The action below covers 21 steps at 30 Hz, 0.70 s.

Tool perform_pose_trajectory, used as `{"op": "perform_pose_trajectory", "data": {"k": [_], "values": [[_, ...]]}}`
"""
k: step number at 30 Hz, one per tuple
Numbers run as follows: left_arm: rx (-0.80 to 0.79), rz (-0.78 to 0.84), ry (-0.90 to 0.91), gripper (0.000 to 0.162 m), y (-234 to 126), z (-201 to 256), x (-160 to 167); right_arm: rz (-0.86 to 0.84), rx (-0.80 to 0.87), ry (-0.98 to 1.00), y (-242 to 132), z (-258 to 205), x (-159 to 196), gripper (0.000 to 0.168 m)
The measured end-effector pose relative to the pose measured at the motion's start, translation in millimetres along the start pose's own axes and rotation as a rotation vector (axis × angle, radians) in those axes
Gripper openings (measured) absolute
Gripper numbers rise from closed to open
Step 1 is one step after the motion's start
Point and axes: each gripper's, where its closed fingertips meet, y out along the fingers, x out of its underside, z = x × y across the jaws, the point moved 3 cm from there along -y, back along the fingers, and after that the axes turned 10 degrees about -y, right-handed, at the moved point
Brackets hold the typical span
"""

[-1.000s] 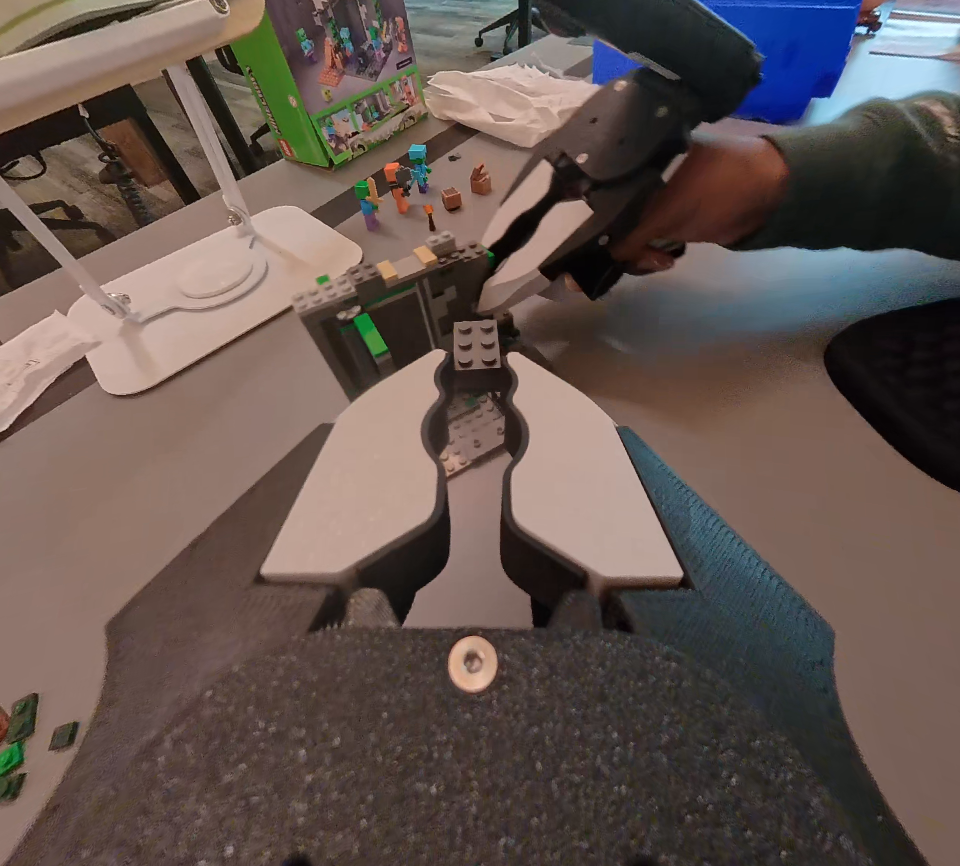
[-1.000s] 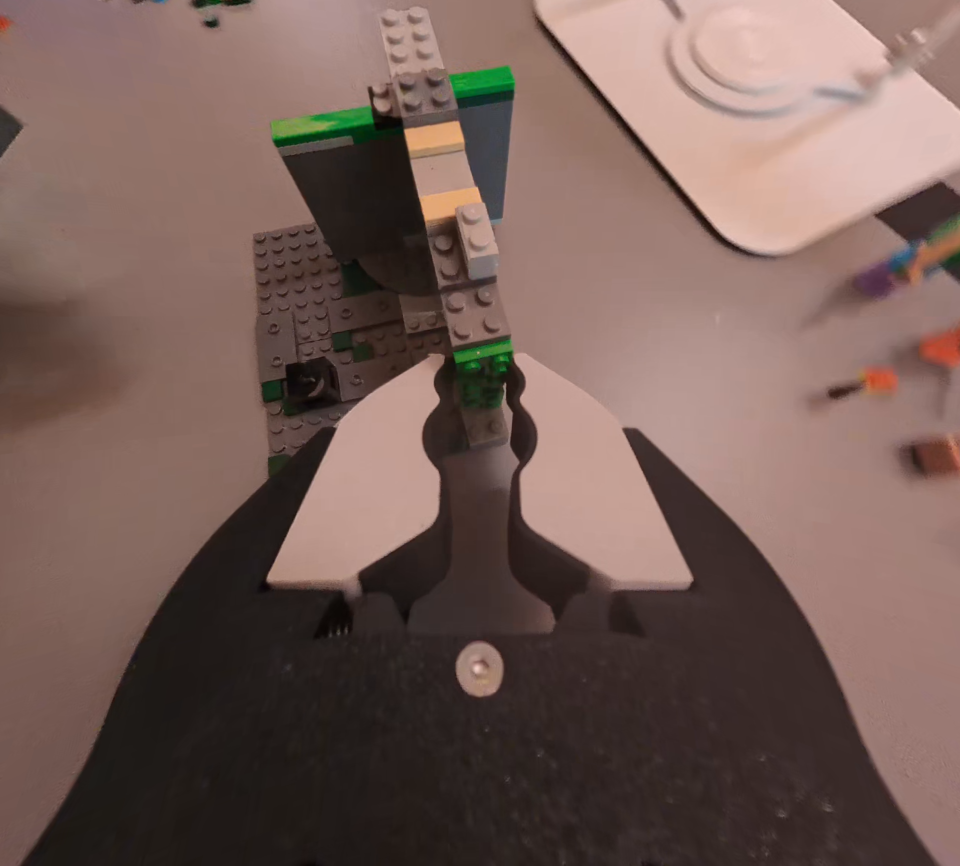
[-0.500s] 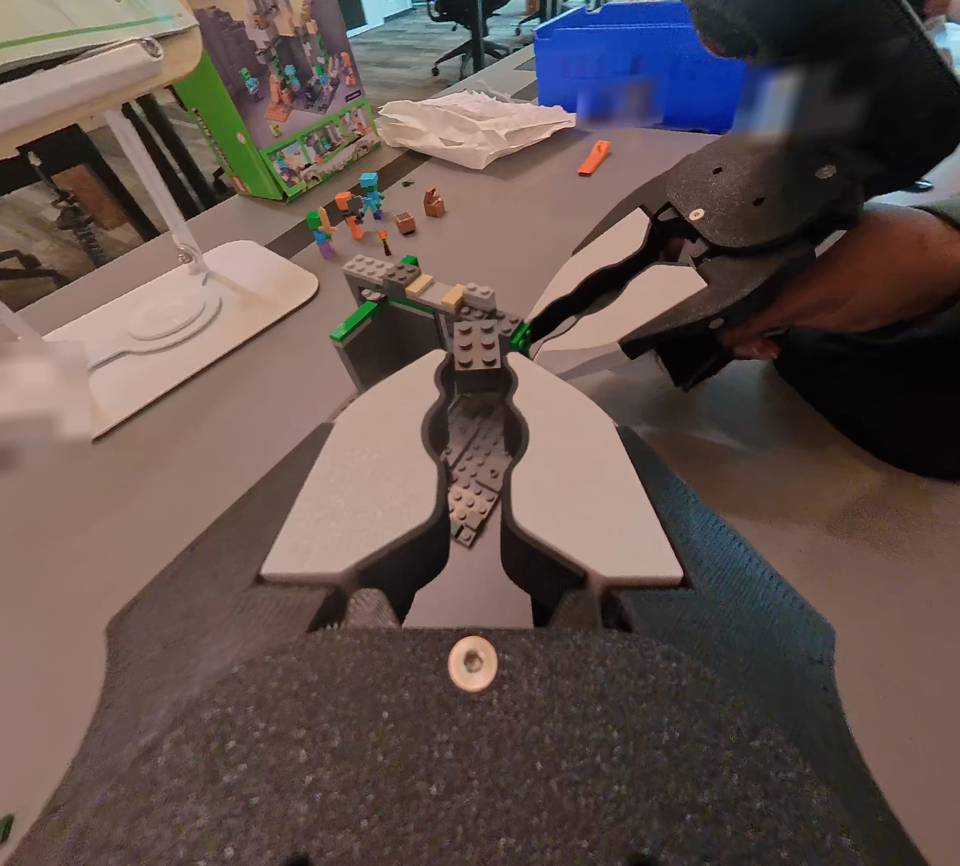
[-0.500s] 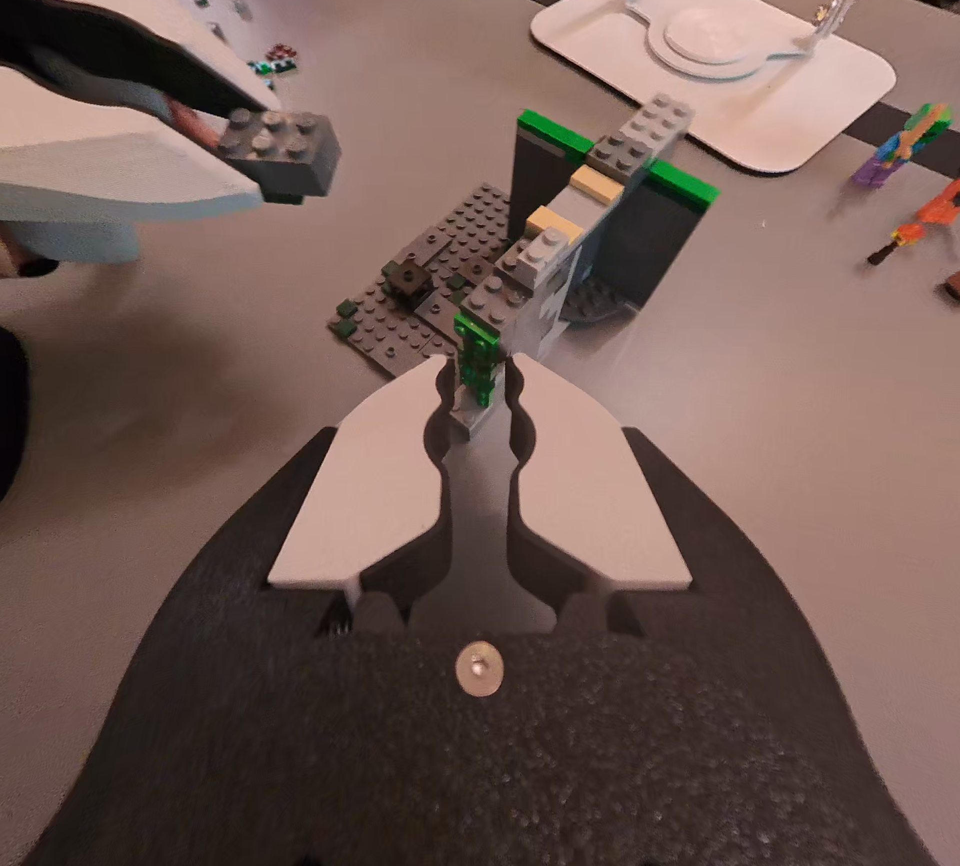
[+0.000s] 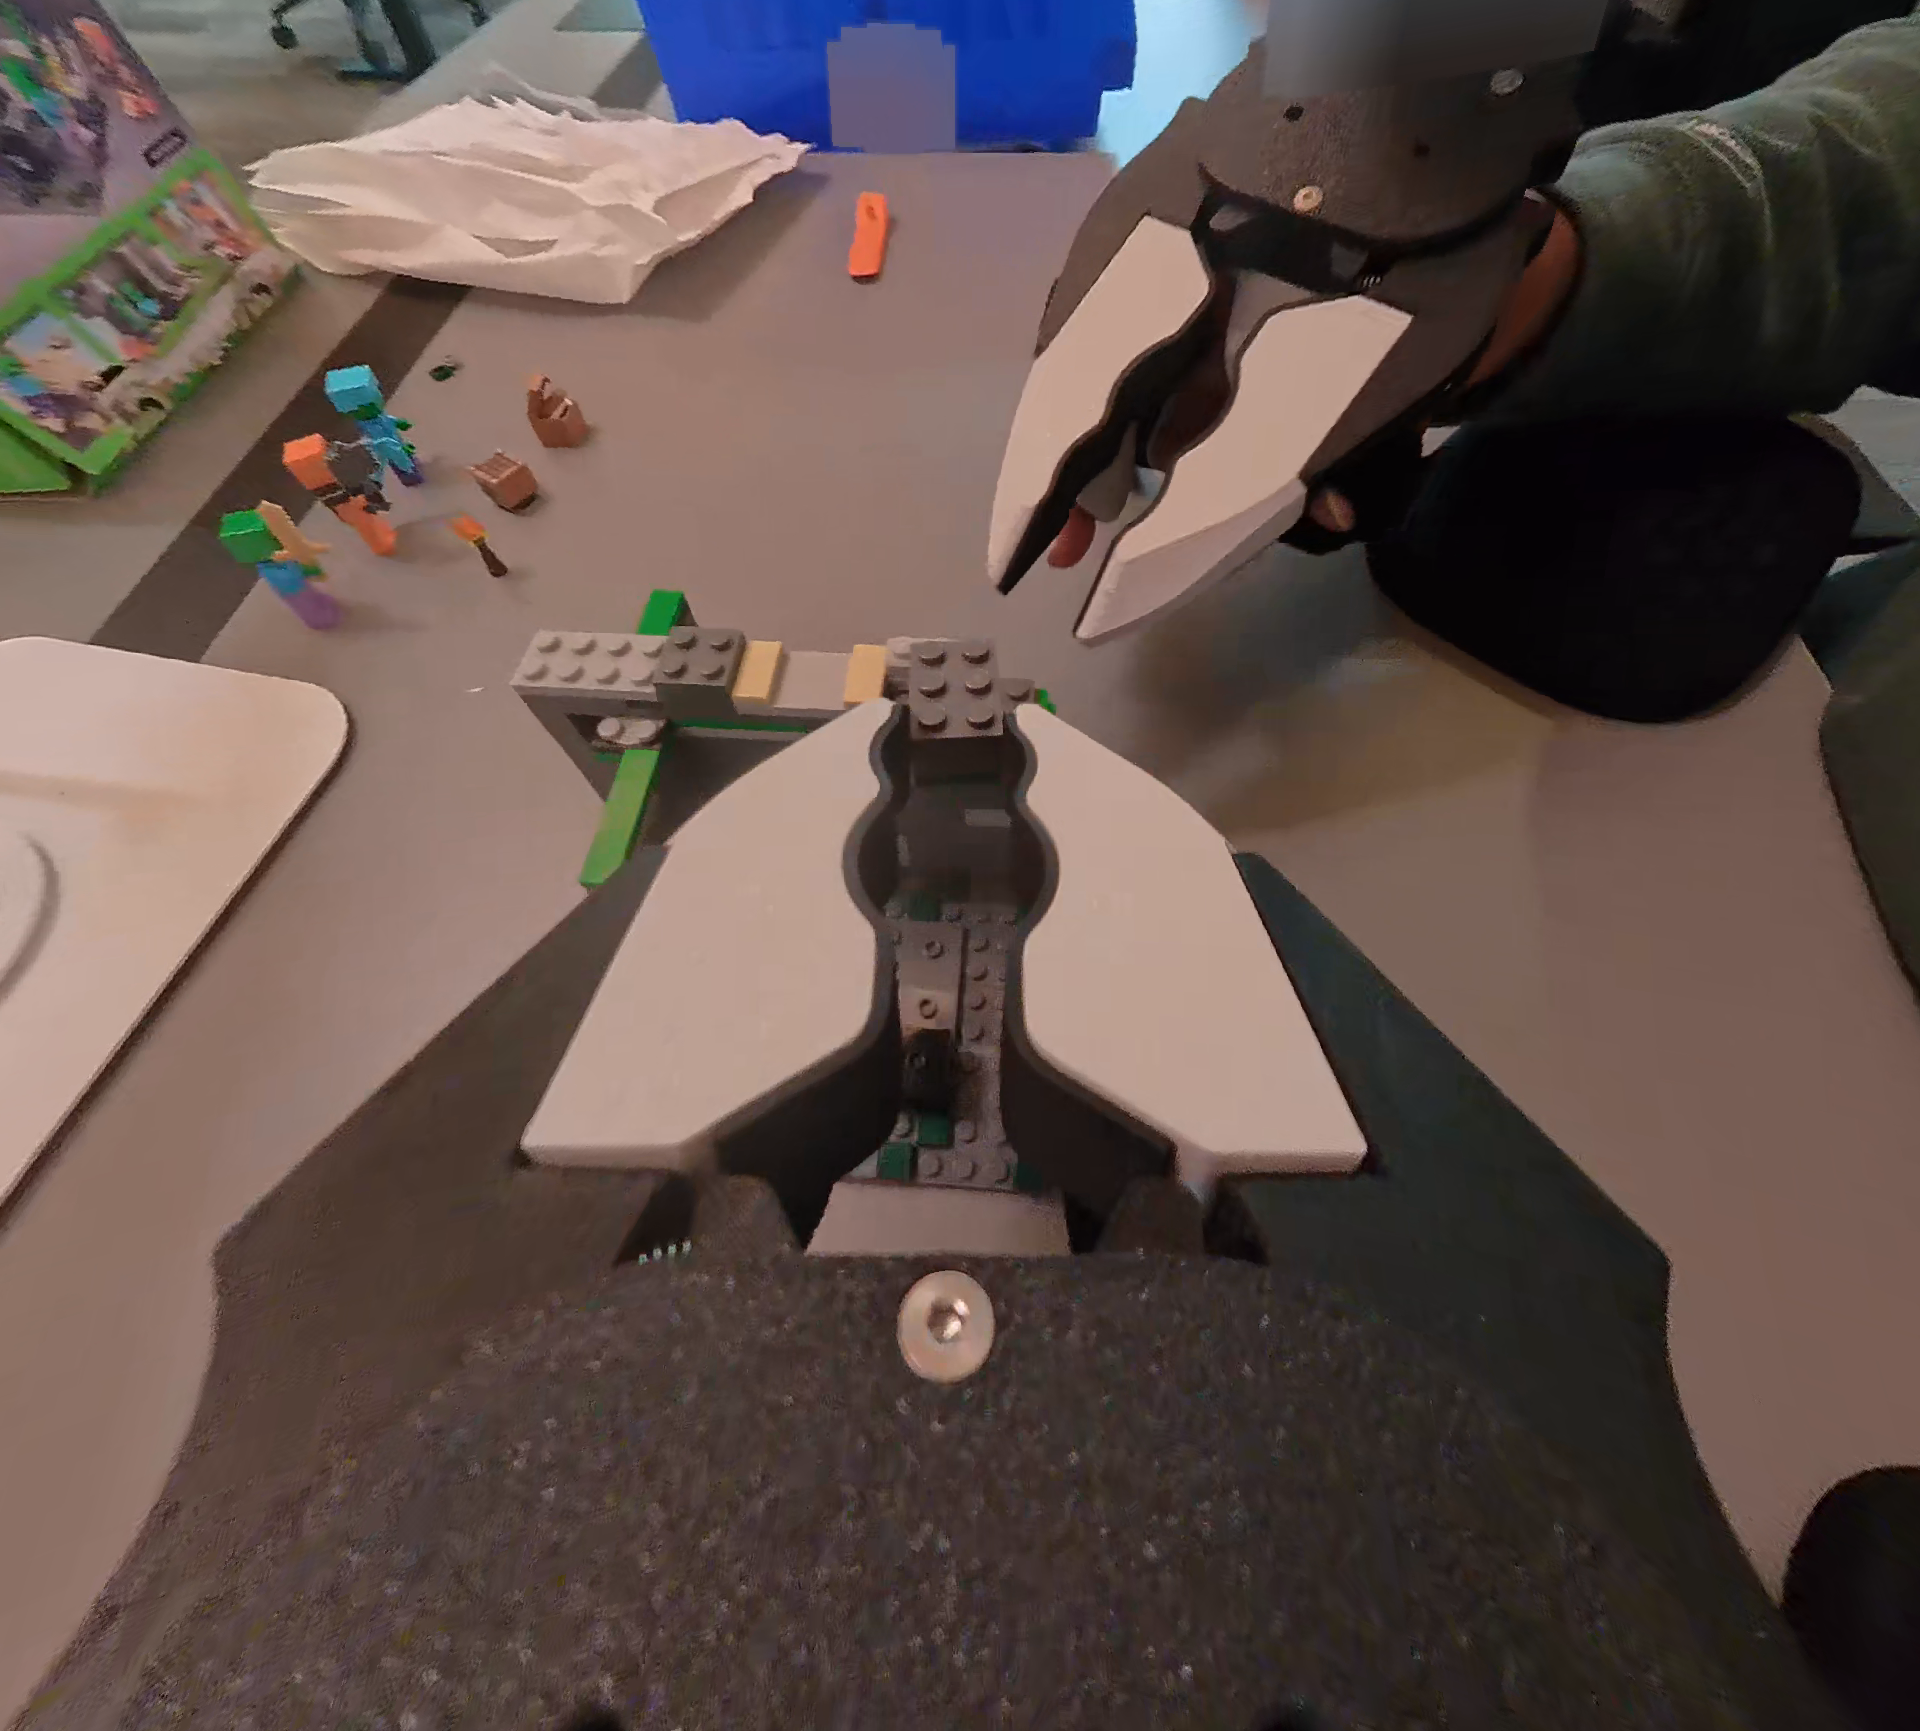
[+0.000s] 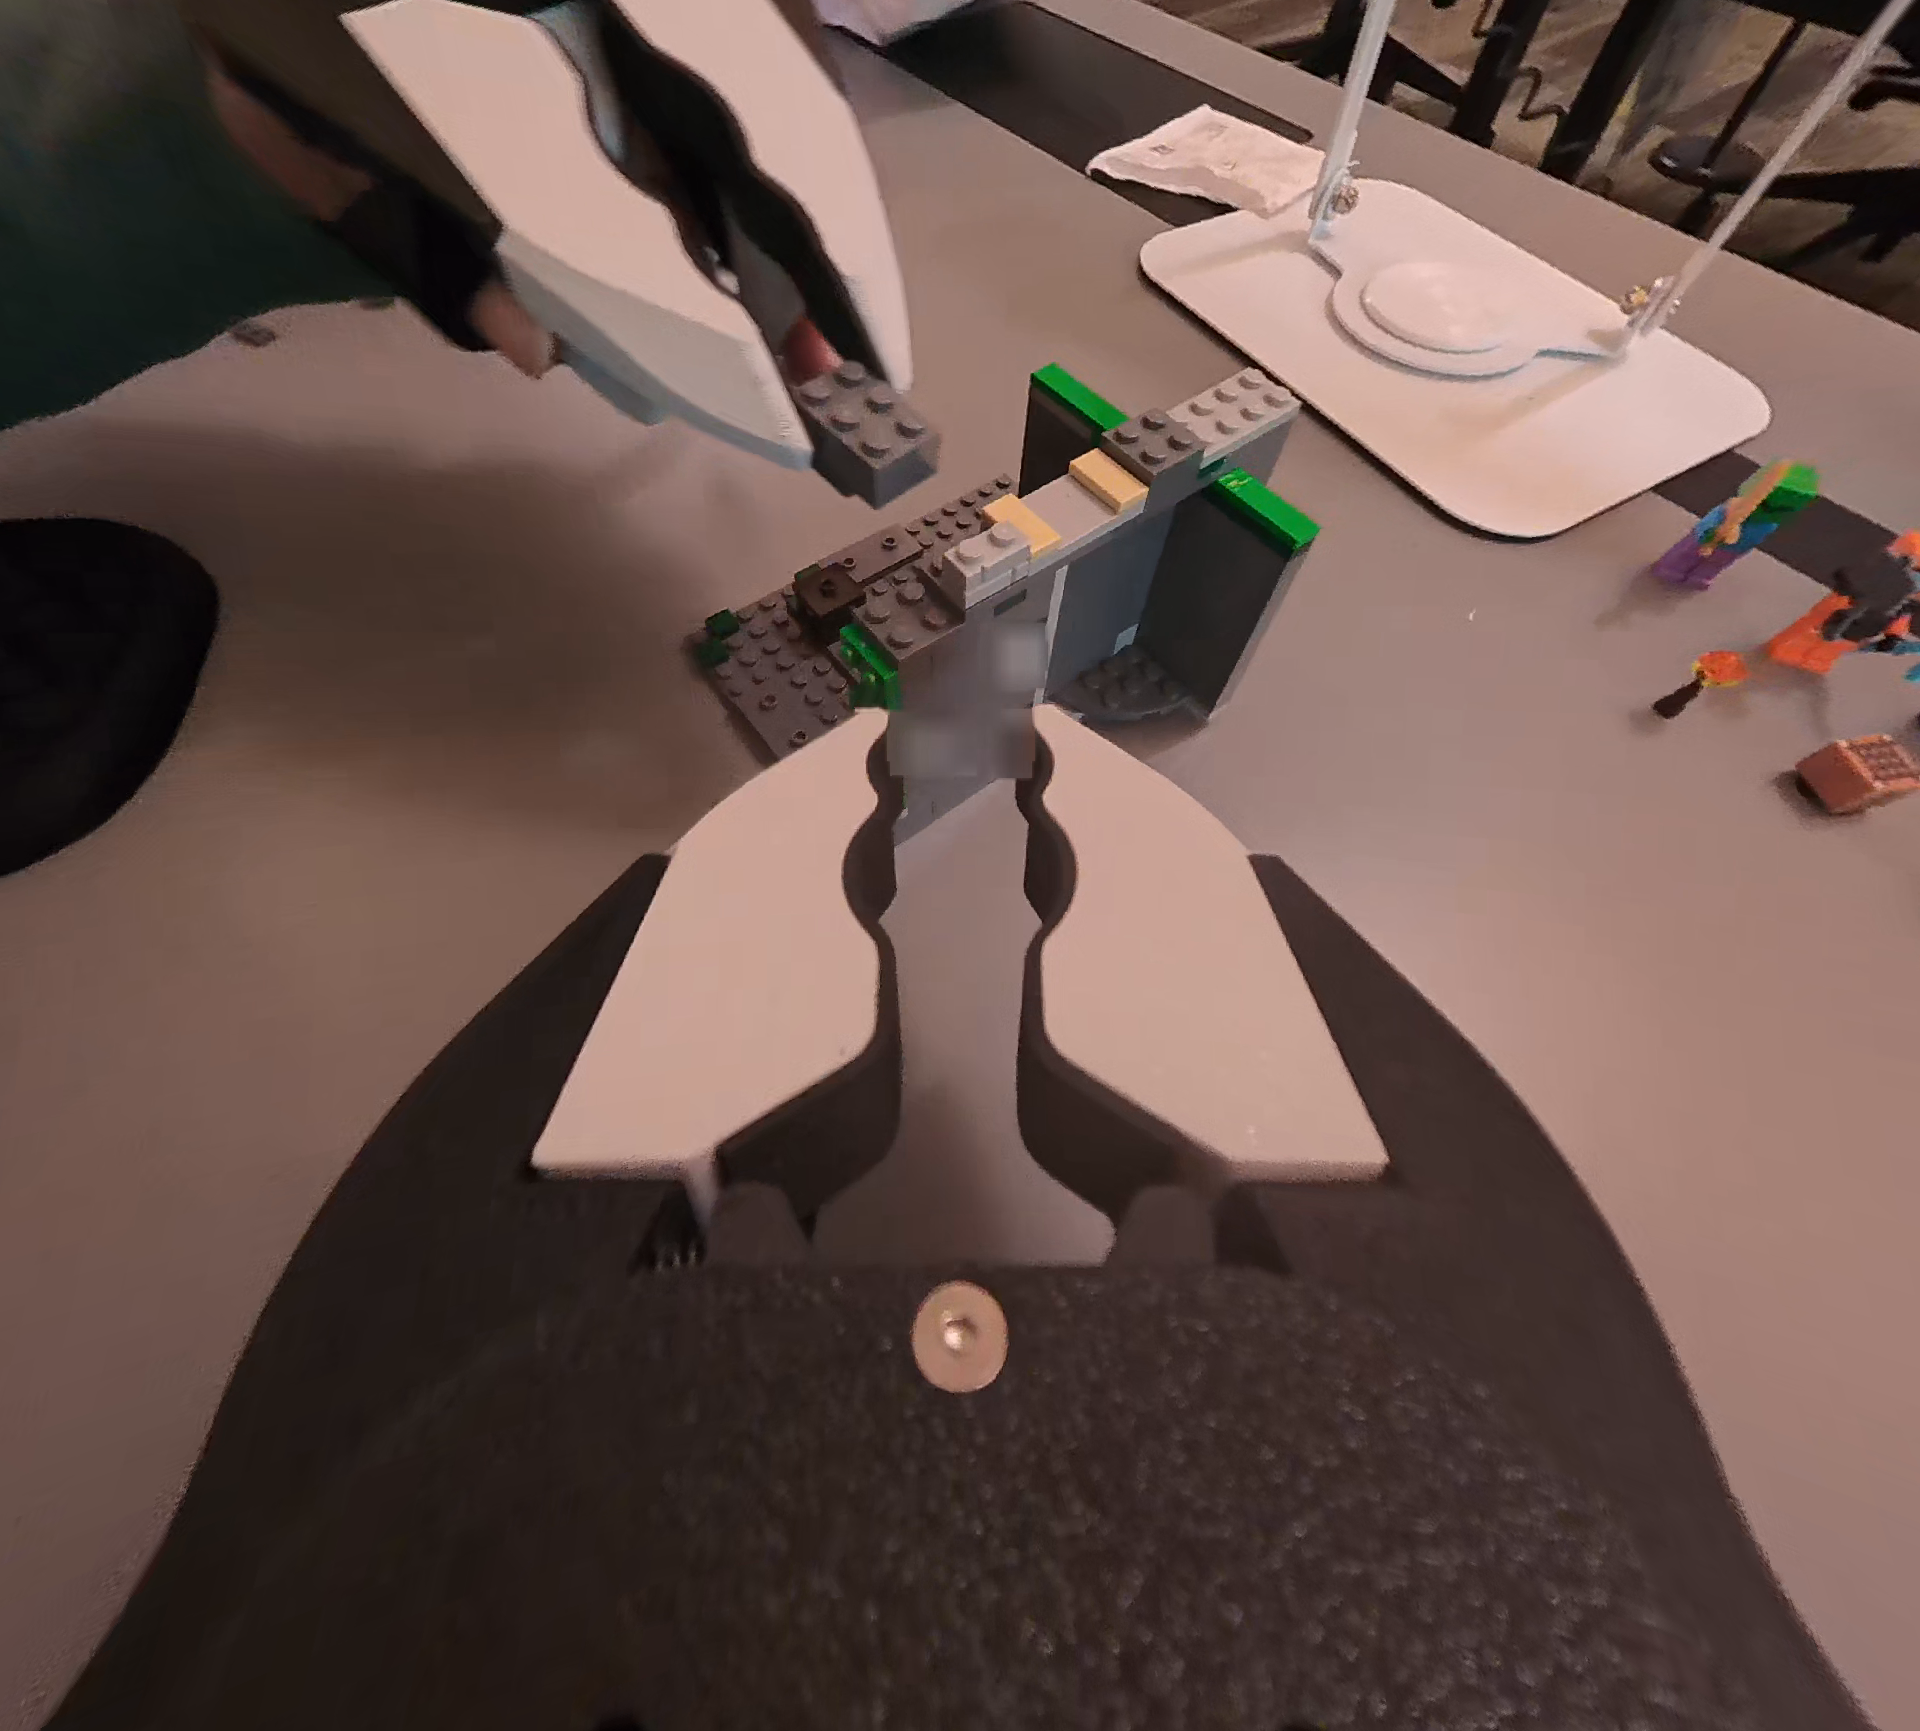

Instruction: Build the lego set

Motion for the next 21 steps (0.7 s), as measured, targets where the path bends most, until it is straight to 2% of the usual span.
{"op": "perform_pose_trajectory", "data": {"k": [5, 12, 21], "values": [[0.044, -0.026, 0.002, 0.016, 9, -9, 2, 0.019, -0.062, -0.125, -4, -3, -5, 0.018], [0.075, -0.030, -0.010, 0.016, 14, -11, 6, 0.016, -0.137, -0.215, -9, 8, -29, 0.004], [0.073, -0.031, -0.014, 0.016, 18, -12, 9, -0.107, -0.179, -0.403, 9, 22, -45, 0.000]]}}
